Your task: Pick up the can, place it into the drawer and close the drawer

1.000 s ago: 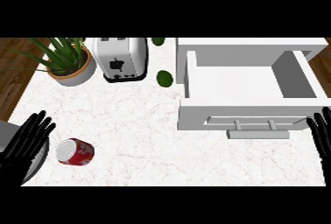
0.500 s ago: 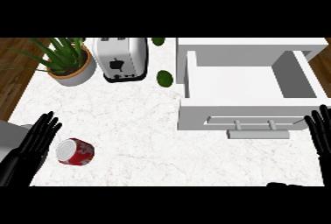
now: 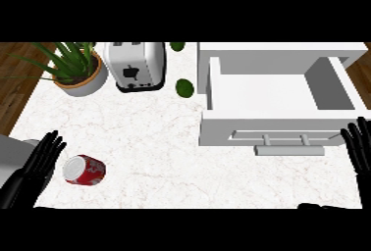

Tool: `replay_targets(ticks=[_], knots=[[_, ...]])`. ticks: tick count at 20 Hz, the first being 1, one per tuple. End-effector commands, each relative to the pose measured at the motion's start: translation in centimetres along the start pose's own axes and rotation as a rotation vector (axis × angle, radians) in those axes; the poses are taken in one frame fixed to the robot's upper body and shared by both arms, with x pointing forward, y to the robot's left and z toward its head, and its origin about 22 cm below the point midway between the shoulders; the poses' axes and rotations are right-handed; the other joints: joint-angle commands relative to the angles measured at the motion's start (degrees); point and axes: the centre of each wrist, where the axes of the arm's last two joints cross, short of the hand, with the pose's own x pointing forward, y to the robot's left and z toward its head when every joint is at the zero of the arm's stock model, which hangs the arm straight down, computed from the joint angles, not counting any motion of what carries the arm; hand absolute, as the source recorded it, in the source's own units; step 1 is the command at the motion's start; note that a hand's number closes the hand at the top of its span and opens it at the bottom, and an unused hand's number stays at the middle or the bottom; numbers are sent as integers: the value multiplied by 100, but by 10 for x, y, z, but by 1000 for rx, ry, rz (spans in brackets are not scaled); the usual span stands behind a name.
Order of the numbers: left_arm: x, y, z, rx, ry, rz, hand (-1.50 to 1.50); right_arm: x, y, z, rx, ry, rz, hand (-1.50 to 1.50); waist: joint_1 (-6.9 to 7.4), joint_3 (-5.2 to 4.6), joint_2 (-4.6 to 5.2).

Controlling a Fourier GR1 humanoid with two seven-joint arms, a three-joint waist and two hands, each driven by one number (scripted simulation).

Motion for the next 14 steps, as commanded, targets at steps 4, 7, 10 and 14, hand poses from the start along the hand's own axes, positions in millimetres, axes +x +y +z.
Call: replay_targets(ticks=[4,7,10,14], knots=[[-26,13,-3,-2,14,-4,-150,-9,5,7,4,-14,-1,-150,-5,1,0],[-33,8,-3,2,34,-4,-150,9,-4,4,-5,-12,-10,-150,-8,1,-1],[-55,31,8,-1,31,-8,-150,-17,-4,11,-18,-13,-19,-150,-14,1,3],[-67,29,16,-6,38,0,-150,10,-8,-2,-16,-17,-14,-150,-3,1,1]])
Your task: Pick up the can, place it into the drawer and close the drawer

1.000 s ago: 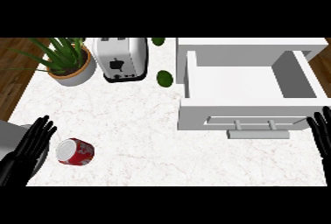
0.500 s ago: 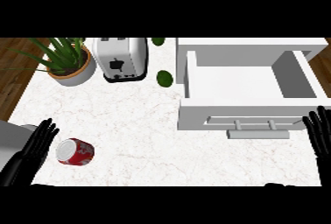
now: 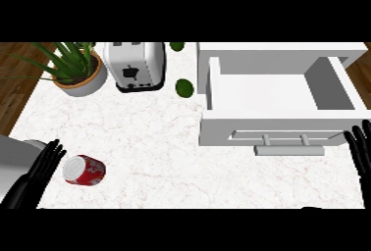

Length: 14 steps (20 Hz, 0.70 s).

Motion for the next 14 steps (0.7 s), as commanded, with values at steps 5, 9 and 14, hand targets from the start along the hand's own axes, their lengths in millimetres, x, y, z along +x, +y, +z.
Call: replay_targets(ticks=[5,9,14], knots=[[-27,-4,-14,17,36,7,-150,3,-2,-11,24,0,5,-150,-2,-1,2],[-32,-10,-3,23,62,20,-150,13,9,19,3,11,10,-150,-9,-1,-3],[-41,-6,-11,10,47,27,-150,8,-16,0,-4,-10,14,-150,-3,0,0]])
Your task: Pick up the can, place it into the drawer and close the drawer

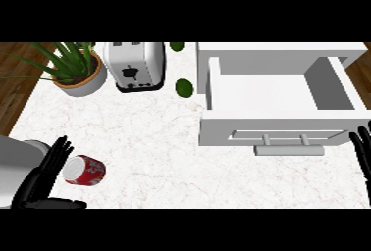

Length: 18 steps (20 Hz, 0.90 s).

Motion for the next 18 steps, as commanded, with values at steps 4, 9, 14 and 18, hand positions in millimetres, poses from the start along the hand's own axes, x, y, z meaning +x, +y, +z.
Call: replay_targets(ticks=[4,9,14,18], knots=[[-11,-5,8,-3,1,-1,-150,10,12,-14,-6,11,-9,-150,19,2,-1],[-8,-9,-8,-15,3,-2,-150,18,-13,8,-12,0,-6,-150,0,2,-3],[-13,-10,-17,-6,-5,23,-150,2,2,7,8,-10,-5,-150,-1,2,-1],[-8,-31,-42,-27,-8,38,-150,13,4,8,10,14,7,-150,-4,1,0]])
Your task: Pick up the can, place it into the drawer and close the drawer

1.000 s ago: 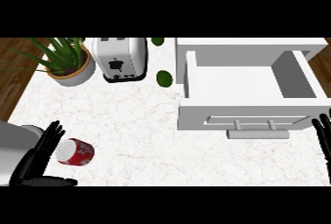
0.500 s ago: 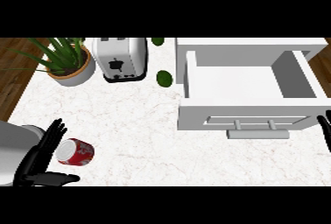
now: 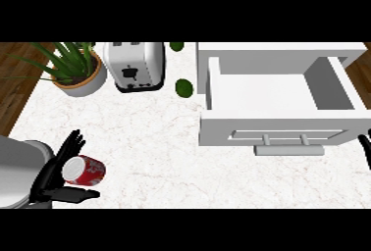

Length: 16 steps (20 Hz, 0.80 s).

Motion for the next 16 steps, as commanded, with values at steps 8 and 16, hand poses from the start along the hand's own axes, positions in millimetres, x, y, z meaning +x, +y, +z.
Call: replay_targets(ticks=[8,16], knots=[[1,-7,-24,-60,-12,4,-150,-3,17,7,-6,-10,5,-150,-12,-1,3],[16,-30,-18,-123,-48,76,150,-1,6,-16,-5,-14,-35,-150,49,4,-8]])
